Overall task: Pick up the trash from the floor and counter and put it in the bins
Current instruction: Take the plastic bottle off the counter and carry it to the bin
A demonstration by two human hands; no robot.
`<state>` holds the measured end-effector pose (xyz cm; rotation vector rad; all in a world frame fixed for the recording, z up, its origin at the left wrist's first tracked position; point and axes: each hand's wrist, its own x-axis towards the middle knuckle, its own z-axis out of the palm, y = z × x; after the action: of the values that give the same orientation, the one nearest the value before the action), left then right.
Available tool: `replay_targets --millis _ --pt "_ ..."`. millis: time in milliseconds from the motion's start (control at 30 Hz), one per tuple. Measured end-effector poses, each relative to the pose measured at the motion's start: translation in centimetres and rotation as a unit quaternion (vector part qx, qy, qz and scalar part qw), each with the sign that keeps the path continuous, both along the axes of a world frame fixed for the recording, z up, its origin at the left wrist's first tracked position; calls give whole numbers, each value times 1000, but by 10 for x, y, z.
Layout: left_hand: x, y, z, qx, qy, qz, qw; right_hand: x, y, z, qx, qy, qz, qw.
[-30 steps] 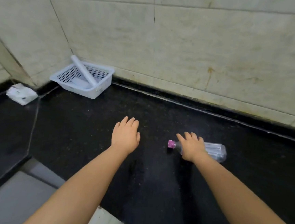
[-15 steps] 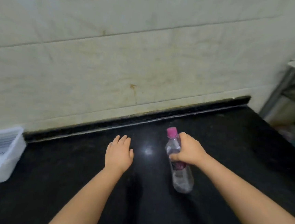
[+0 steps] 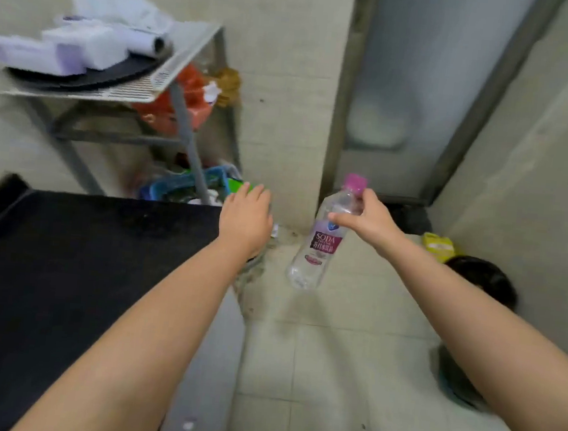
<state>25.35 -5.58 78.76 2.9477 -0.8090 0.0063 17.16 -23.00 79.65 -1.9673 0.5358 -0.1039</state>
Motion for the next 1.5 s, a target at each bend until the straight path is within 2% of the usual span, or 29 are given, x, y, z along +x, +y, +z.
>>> replay_targets --millis 133,233,333,433,500,567,733,900,1033,1233,1367,1500 --pt "-32 -192 -12 -3 13 -133 991 -77 -162 -8 11 -14 -154 988" --pt "-78 -317 -31 -2 43 -210 977 -145 -265 -9 -5 -9 -210 978" --pt "-121 -413 -57 13 87 -262 961 -198 -348 -18 -46 34 -251 966" --pt "-145 -483 -83 40 110 -308 944 -221 -411 -37 -35 71 -316 946" --pt "-147 -519 -101 61 119 -326 936 -225 -446 -55 -1 62 -361 930" --pt "-136 -554 -120 81 131 -328 932 -221 -478 -76 -10 59 -394 917" --pt "-79 -644 -170 126 161 -325 923 -180 -566 -144 -42 118 -430 894" --pt "-17 -735 -250 186 184 -341 903 -126 -653 -240 5 191 -490 850" --pt "13 -786 -347 241 207 -340 885 -100 -689 -351 69 249 -503 825" --pt "14 -812 -507 316 258 -374 833 -77 -688 -522 176 321 -498 786" --pt "17 -804 -594 347 266 -380 815 -54 -681 -604 159 335 -446 815" --pt "21 -784 -634 348 267 -408 801 -38 -669 -654 170 346 -384 839"
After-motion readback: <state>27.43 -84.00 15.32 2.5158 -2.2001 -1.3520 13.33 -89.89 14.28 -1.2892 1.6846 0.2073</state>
